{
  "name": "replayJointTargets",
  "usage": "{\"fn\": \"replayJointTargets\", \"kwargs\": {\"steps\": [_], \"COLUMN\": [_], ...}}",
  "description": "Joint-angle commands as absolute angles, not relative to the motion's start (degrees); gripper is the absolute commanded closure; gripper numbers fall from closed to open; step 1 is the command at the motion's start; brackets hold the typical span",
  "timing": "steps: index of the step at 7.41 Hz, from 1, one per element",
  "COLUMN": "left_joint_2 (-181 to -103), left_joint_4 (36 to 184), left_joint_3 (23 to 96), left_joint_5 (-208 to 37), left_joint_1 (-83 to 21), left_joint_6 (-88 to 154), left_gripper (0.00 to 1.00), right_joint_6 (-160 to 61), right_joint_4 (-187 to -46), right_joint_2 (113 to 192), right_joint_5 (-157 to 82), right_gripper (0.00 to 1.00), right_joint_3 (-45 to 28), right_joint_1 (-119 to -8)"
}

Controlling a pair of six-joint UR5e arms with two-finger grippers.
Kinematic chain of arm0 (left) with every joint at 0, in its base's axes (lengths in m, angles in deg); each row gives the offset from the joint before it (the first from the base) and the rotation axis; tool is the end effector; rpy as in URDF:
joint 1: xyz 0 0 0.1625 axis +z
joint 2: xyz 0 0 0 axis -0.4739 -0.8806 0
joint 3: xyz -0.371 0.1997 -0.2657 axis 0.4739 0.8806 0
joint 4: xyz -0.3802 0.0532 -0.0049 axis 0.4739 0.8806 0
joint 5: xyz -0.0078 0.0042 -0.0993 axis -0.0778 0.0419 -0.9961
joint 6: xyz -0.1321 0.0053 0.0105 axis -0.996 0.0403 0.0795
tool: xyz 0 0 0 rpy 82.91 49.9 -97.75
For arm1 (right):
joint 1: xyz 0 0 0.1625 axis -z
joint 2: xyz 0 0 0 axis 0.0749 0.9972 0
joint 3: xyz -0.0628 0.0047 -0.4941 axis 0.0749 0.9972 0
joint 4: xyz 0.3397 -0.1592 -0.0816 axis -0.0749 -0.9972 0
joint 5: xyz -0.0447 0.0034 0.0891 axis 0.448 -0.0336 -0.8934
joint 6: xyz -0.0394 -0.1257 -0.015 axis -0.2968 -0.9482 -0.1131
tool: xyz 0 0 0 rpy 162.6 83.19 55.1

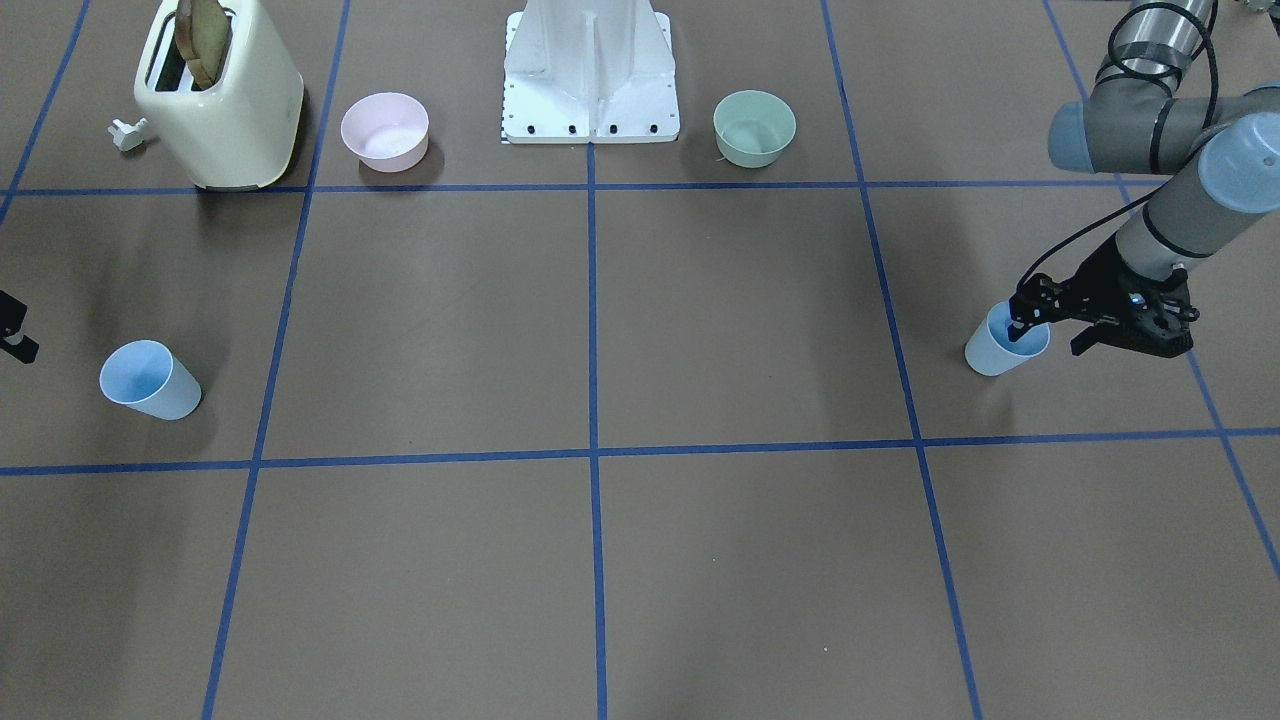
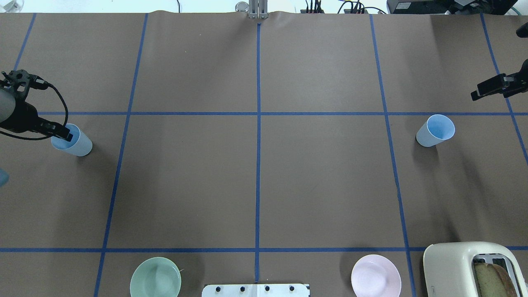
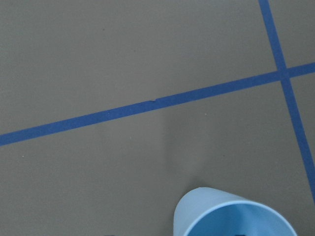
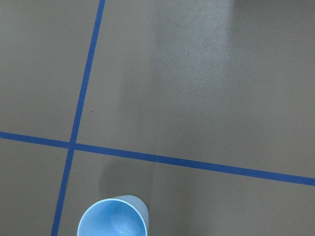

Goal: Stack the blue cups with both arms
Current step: 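Move the left gripper down to the light-blue cup while the right arm approaches, then grasp the cup rim with the left gripper while the right gripper reaches its cup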

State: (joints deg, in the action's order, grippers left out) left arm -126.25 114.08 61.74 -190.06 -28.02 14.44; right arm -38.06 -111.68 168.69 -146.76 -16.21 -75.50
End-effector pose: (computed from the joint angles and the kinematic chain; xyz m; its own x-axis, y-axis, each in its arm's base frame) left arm 0.2514 -0.4770 0.6395 0.6418 0.2551 -0.7232 -0.1060 0.9635 0.2457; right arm -0.1259 -0.5073 0.5989 0.6442 -0.1373 0.7524 -0.0354 0.9773 0.2087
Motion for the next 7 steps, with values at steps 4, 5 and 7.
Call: {"fn": "replayJointTargets", "kwargs": {"steps": [4, 5, 7], "left_joint_2": [-128.47, -132.75, -146.25], "left_joint_4": [109.76, 101.46, 83.77], "left_joint_3": [65.99, 69.32, 73.48], "left_joint_5": [-193.37, -195.58, -195.16], "left_joint_1": [-26.73, -27.69, -27.26], "left_joint_6": [14.32, 14.06, 7.26], "left_gripper": [1.0, 1.0, 1.0], "right_joint_6": [-38.06, -37.97, -37.1], "right_joint_4": [-111.7, -111.61, -111.17], "right_joint_2": [168.87, 168.78, 168.6], "right_joint_5": [-143.9, -143.18, -142.99], "right_gripper": [0.0, 0.0, 0.0], "right_joint_3": [-16.12, -15.51, -14.54], "right_joint_1": [-75.23, -74.0, -72.24]}}
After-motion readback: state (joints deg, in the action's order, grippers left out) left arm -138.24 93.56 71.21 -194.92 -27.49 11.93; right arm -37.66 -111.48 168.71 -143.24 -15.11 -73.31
